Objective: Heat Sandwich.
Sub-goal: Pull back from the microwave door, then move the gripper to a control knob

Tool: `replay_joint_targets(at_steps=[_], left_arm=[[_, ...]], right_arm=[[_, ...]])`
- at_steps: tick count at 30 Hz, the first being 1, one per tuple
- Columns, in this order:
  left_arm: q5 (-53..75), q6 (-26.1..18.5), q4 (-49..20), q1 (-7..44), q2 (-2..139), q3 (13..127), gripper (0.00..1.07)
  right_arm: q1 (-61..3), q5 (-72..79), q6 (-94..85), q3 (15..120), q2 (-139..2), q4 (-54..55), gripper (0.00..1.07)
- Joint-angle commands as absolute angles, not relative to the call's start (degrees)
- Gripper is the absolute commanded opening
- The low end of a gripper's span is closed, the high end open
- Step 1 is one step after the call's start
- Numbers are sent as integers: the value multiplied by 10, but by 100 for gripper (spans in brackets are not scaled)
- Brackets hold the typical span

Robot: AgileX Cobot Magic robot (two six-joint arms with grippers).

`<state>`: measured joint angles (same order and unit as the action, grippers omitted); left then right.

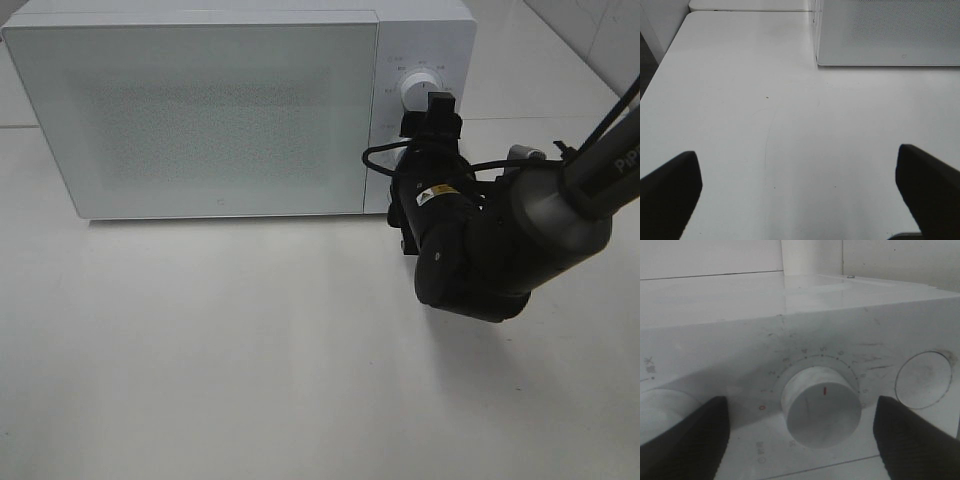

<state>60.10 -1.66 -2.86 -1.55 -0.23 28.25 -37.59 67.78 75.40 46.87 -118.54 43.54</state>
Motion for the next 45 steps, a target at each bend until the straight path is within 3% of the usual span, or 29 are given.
replay_joint_targets(at_steps=[1,20,30,45], left_arm=[[594,-17,-34,-13,-15,282,98],[594,-17,-34,-13,-15,282,98],[594,-17,-34,-13,-15,282,98],[594,-17,-34,-13,-15,282,98]], right_arm=[[-374,725,734,480,-1176,413,78],[-374,561,590,430,-1133,356,76],[-360,420,390,401,-1057,321,76],[-273,20,173,401,-923,80,76]])
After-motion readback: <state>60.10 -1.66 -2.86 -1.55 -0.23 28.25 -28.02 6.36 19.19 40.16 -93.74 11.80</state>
